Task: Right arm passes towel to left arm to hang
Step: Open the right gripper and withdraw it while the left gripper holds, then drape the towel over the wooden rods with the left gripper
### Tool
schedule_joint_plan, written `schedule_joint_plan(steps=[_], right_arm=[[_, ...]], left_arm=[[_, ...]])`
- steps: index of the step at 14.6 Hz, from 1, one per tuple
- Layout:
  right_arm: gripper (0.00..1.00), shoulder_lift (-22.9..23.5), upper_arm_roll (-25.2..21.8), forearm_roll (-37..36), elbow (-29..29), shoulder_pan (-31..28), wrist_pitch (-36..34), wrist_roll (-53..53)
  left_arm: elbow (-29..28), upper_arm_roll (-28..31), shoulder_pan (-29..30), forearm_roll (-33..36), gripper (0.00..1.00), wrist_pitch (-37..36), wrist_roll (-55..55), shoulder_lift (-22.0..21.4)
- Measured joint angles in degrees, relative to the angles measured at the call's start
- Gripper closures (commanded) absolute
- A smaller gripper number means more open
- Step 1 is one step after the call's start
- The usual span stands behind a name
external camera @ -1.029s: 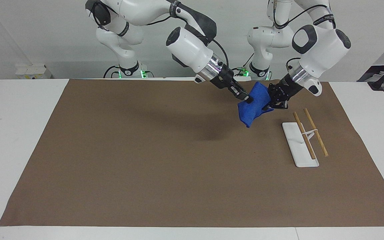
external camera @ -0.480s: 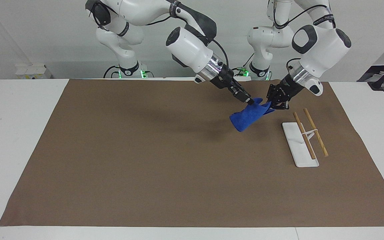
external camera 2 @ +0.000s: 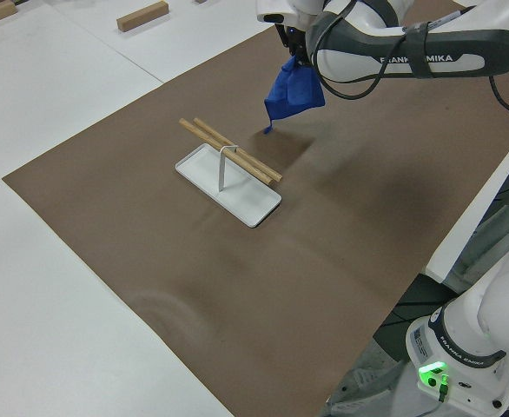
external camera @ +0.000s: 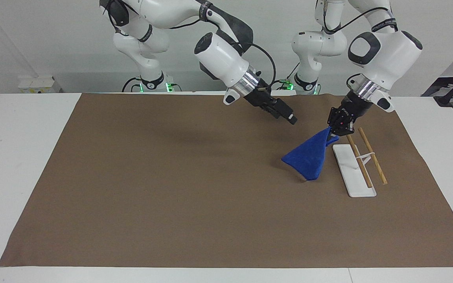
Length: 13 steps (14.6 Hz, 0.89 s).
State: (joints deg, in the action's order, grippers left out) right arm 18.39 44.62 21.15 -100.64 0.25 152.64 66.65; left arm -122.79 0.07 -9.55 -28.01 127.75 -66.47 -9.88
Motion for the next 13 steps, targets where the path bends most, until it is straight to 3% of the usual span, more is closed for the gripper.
schedule_joint_plan(steps=[4, 7, 10, 13], right_arm=[[0.0, -5.9, -10.0, 0.0, -8.1, -0.4, -4.4, -28.3], [0.0, -9.6, -21.2, -2.9, -9.1, -0.7, -19.2, -46.4], [0.0, -13.5, -31.2, -16.6, -9.0, -1.1, -32.1, -52.5], [0.0, -17.1, -37.9, -20.6, -8.8, -0.9, -39.7, -53.6]], left_arm=[[-0.4, 0.2, 5.1, 0.0, 1.0, -0.2, 24.8, 0.0], [-0.8, 0.3, 8.8, 0.0, 1.0, -0.2, 34.6, 0.2], [-0.8, 0.3, 10.1, 0.0, 1.0, 1.4, 38.0, 1.1], [0.1, 0.3, 10.4, 0.0, 1.0, 4.7, 38.2, 2.6]])
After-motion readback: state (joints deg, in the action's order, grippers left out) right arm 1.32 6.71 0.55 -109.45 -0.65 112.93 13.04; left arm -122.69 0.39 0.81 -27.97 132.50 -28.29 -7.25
